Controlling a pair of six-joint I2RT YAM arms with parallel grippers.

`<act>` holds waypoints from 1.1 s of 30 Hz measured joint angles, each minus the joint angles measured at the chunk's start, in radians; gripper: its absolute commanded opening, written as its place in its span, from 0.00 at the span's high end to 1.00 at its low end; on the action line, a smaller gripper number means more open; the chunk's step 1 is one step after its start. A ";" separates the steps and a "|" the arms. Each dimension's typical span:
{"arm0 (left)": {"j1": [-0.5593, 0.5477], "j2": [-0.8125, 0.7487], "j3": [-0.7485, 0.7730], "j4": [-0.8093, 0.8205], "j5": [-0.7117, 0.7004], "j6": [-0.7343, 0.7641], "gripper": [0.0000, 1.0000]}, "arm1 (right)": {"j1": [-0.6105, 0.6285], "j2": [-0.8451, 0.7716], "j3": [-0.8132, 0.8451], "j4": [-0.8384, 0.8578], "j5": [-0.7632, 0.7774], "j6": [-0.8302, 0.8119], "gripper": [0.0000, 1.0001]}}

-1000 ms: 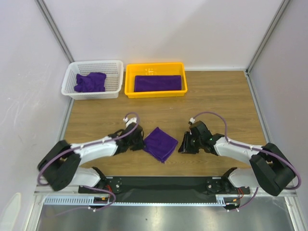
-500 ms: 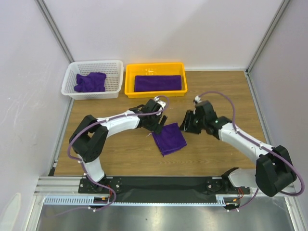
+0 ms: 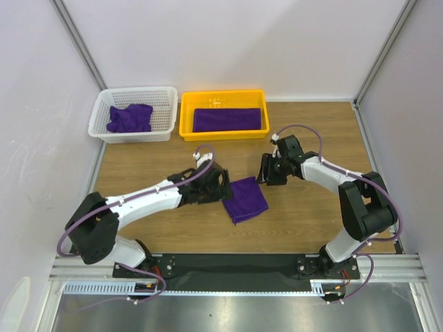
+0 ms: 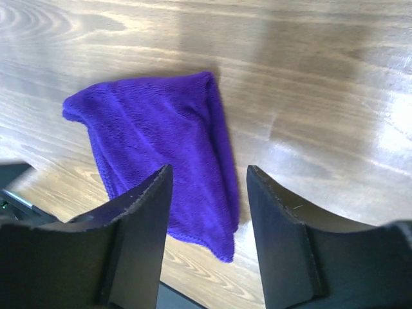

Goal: Fold and stack the towels
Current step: Fold the towel

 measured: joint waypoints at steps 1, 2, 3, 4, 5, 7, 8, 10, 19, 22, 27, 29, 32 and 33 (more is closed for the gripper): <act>-0.024 -0.010 -0.026 0.008 -0.009 -0.053 0.12 | -0.005 0.009 0.000 0.001 -0.012 -0.006 0.47; -0.041 -0.010 -0.040 0.019 -0.012 -0.086 0.12 | -0.010 0.017 0.000 0.002 -0.024 -0.011 0.48; -0.055 -0.010 -0.054 0.033 -0.014 -0.120 0.13 | -0.014 0.026 0.000 0.005 -0.039 -0.015 0.49; -0.063 -0.010 -0.068 0.048 -0.014 -0.148 0.14 | -0.015 0.032 0.000 0.009 -0.048 -0.019 0.49; -0.067 -0.010 -0.077 0.061 -0.015 -0.174 0.15 | -0.015 0.042 0.000 0.014 -0.063 -0.022 0.50; -0.071 -0.007 -0.089 0.088 -0.016 -0.210 0.18 | -0.015 0.054 -0.003 0.027 -0.087 -0.025 0.50; -0.073 -0.002 -0.092 0.101 -0.019 -0.227 0.20 | -0.015 0.058 -0.006 0.034 -0.098 -0.026 0.50; -0.074 0.011 -0.098 0.132 -0.026 -0.251 0.25 | -0.015 0.064 -0.015 0.049 -0.113 -0.026 0.50; -0.076 0.104 -0.134 0.209 -0.054 -0.283 0.38 | -0.015 0.074 -0.064 0.079 -0.127 -0.027 0.50; -0.076 0.122 -0.137 0.248 -0.061 -0.282 0.44 | -0.015 0.074 -0.071 0.091 -0.139 -0.026 0.50; -0.076 0.167 -0.140 0.344 -0.058 -0.261 0.55 | -0.015 0.074 -0.094 0.136 -0.161 -0.023 0.51; -0.076 0.183 -0.135 0.367 -0.060 -0.235 0.64 | -0.016 0.073 -0.107 0.162 -0.175 -0.017 0.51; -0.074 0.209 -0.114 0.370 -0.067 -0.193 0.76 | -0.016 0.073 -0.125 0.200 -0.190 -0.004 0.50; -0.069 0.217 -0.108 0.371 -0.069 -0.177 0.80 | -0.015 0.073 -0.130 0.212 -0.195 0.002 0.49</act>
